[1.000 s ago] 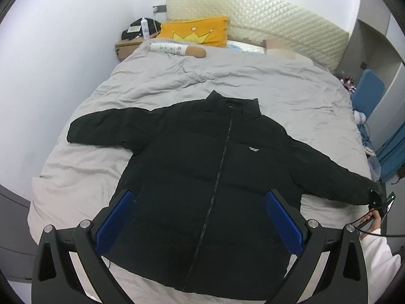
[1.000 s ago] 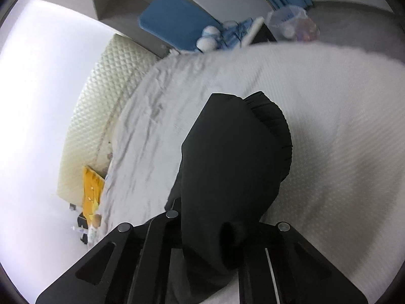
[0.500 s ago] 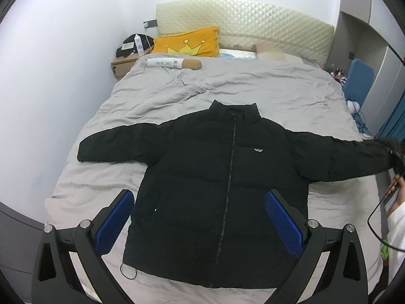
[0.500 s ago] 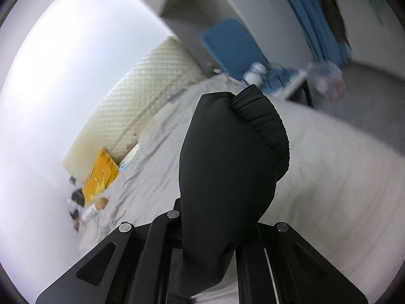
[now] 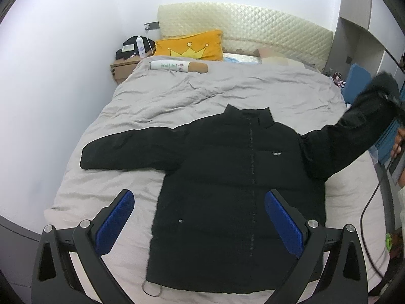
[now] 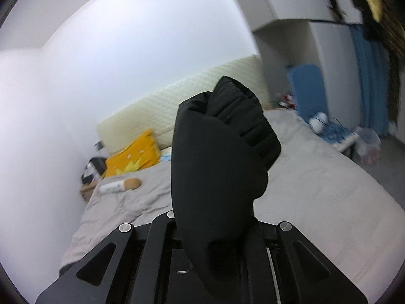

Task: Fold large clothes
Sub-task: 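Lift the sleeve with the right tool and carry it across the jacket body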

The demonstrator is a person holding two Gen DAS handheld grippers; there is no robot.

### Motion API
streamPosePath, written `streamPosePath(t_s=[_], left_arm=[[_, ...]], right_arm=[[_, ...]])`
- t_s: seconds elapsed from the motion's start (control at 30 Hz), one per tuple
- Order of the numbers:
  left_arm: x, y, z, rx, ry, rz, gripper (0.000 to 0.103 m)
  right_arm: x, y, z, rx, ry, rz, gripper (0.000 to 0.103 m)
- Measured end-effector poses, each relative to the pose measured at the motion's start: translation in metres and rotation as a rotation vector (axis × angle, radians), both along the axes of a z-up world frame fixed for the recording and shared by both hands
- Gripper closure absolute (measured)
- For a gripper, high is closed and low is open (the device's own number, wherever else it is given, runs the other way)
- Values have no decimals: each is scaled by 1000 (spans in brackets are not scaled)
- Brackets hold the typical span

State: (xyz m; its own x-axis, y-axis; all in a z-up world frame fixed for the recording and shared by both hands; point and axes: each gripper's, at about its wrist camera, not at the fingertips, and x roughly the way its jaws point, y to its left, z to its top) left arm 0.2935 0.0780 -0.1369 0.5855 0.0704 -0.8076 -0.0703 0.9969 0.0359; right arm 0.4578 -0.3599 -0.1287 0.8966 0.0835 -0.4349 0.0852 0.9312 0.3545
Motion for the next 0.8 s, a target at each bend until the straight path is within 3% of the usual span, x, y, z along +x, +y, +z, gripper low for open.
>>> streamPosePath(t_s=[0.13, 0.27, 0.43, 0.8], left_arm=[[8, 31, -16, -6, 3, -3, 0], [17, 63, -31, -17, -1, 26, 0], [24, 94, -53, -6, 8, 57, 0], [48, 143, -106, 0, 47, 87, 0]], right_arm=[[16, 66, -11, -41, 17, 70, 93], [38, 140, -41, -84, 49, 167, 93], [61, 218, -94, -108, 110, 279, 92], [93, 327, -234, -225, 302, 499, 90]])
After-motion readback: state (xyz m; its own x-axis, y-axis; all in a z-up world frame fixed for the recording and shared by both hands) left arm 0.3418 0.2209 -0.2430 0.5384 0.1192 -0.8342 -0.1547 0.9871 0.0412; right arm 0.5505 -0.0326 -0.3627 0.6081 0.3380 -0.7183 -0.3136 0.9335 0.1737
